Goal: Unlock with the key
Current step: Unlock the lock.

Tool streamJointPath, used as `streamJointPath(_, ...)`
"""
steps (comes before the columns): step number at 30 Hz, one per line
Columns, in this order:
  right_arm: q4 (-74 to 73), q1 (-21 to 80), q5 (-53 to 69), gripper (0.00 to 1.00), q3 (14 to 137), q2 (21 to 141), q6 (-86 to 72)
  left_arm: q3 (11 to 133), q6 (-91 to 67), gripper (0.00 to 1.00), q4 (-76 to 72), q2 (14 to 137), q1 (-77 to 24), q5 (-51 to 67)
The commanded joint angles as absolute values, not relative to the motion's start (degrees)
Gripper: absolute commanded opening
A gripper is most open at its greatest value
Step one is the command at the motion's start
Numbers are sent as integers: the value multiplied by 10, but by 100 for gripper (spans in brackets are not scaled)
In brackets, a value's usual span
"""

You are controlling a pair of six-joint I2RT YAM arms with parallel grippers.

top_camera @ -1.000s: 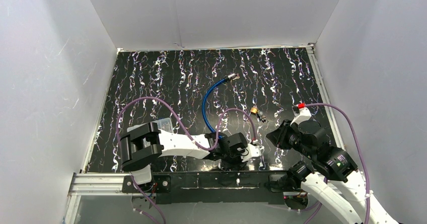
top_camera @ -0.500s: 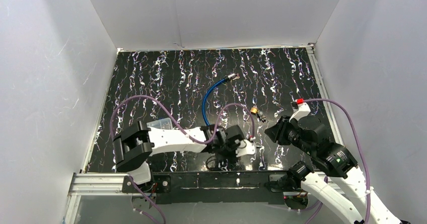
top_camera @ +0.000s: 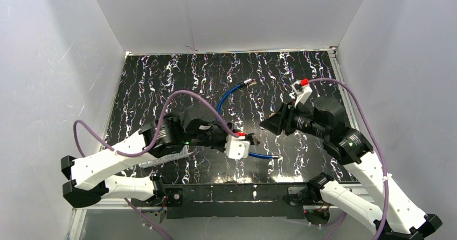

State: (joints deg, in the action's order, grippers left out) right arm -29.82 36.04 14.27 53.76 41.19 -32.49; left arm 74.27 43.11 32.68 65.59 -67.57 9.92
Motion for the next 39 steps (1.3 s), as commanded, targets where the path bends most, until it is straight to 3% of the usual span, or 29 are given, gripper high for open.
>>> streamJointPath(1, -219, 341, 243, 59, 603, 435, -312, 749, 526, 0, 400, 639, -679, 113)
streamJointPath(13, -202, 340, 413, 78, 655, 506, -284, 787, 580, 0, 446, 646, -684, 71)
streamJointPath(23, -287, 412, 355, 83, 686, 540, -198, 791, 602, 0, 453, 649, -684, 50)
streamJointPath(34, -318, 474, 268, 84, 683, 569, -167, 795, 627, 0, 455, 656, -684, 30)
streamJointPath(39, -304, 480, 271, 72, 679, 582, -174, 800, 636, 0, 455, 658, -684, 27)
